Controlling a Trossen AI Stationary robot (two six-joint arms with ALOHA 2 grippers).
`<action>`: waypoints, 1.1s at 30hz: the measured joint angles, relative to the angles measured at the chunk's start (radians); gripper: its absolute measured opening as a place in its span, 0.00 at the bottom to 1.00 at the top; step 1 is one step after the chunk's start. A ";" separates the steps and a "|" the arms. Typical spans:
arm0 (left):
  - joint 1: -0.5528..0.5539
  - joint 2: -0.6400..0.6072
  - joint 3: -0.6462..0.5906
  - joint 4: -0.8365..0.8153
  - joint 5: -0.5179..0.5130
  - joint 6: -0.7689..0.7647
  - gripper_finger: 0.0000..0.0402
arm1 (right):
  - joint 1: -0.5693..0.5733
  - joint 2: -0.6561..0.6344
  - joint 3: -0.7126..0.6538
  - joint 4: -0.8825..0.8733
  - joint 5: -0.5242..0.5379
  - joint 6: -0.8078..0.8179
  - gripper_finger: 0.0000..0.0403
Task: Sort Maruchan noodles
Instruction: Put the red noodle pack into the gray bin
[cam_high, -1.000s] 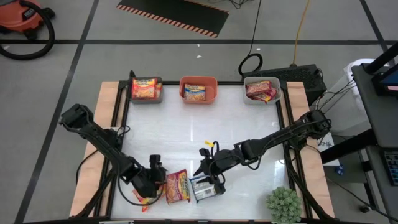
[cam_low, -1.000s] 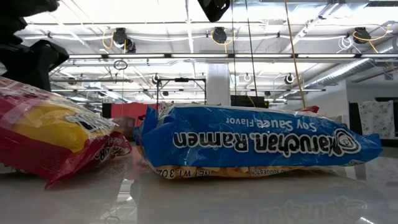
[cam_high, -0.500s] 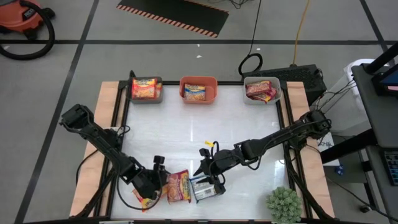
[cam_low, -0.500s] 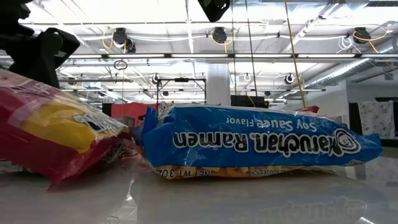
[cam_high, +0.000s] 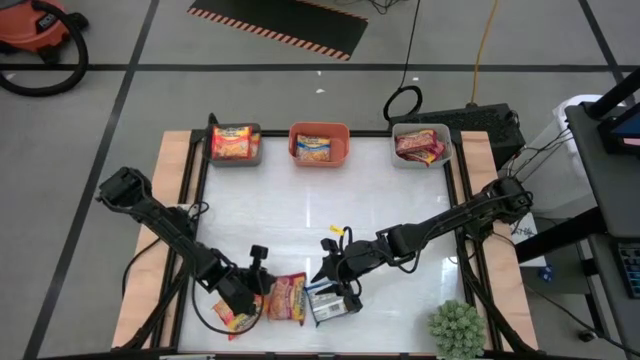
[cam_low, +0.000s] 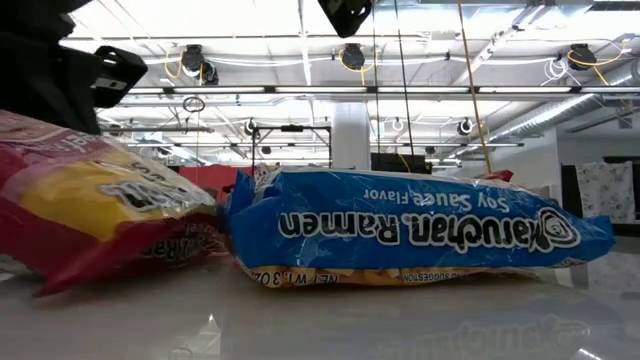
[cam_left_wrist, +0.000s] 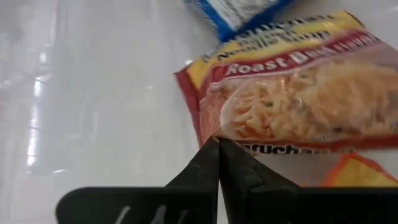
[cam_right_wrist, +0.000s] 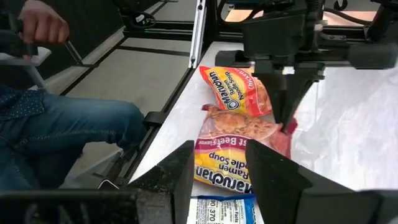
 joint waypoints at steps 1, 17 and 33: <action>0.003 -0.003 0.000 0.000 -0.016 0.000 0.01 | 0.000 0.000 0.000 0.000 0.000 0.000 0.34; 0.000 -0.208 -0.001 -0.012 -0.319 0.000 0.01 | 0.000 0.000 0.000 -0.058 0.104 0.018 0.34; 0.008 -0.230 -0.001 0.109 -0.358 0.195 0.01 | 0.039 0.000 -0.001 -0.106 0.267 0.137 0.42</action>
